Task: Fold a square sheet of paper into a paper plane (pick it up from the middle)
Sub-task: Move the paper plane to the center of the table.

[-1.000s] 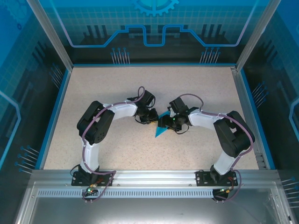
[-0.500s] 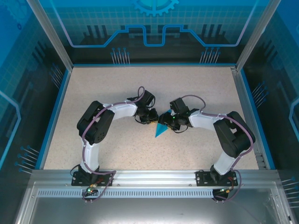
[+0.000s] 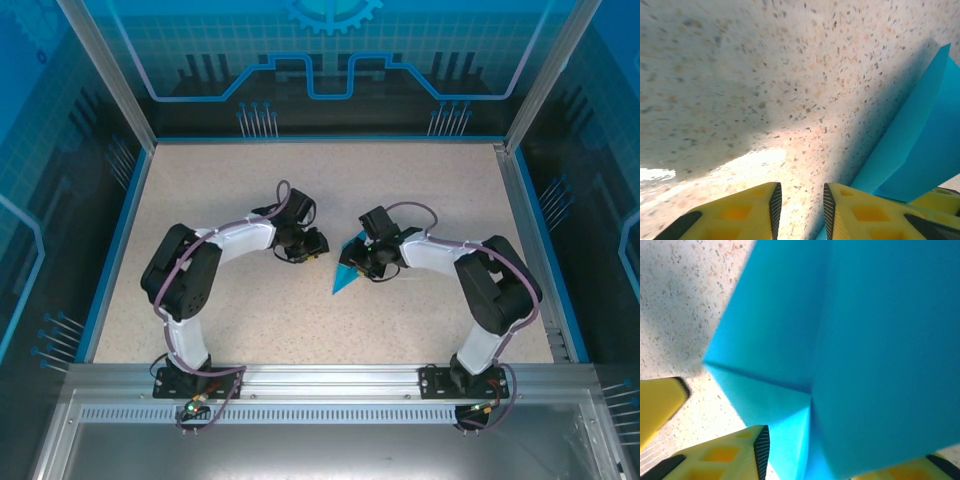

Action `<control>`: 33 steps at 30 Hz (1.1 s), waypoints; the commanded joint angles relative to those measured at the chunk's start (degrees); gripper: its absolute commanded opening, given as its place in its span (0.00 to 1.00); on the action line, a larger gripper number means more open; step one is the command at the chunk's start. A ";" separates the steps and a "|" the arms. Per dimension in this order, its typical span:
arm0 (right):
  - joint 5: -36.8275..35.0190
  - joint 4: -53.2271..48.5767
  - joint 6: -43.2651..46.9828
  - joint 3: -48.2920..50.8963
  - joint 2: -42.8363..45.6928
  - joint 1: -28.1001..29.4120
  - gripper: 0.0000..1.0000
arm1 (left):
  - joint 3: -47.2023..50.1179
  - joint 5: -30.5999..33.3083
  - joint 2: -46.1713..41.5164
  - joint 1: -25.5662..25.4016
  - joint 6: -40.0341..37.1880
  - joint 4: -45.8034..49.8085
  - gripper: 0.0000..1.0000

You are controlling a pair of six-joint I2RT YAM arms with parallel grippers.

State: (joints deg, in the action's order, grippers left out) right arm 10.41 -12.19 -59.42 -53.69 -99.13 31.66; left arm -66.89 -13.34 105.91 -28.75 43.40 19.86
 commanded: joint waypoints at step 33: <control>-18.18 -37.72 34.02 -35.96 -16.96 1.56 0.14 | 13.43 21.45 -17.08 11.31 -1.39 6.77 0.98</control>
State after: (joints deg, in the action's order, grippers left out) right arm -5.39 -44.62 -29.98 -86.48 -113.95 32.64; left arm -54.24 3.22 91.55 -18.06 43.09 24.14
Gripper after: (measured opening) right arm 0.135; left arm 0.978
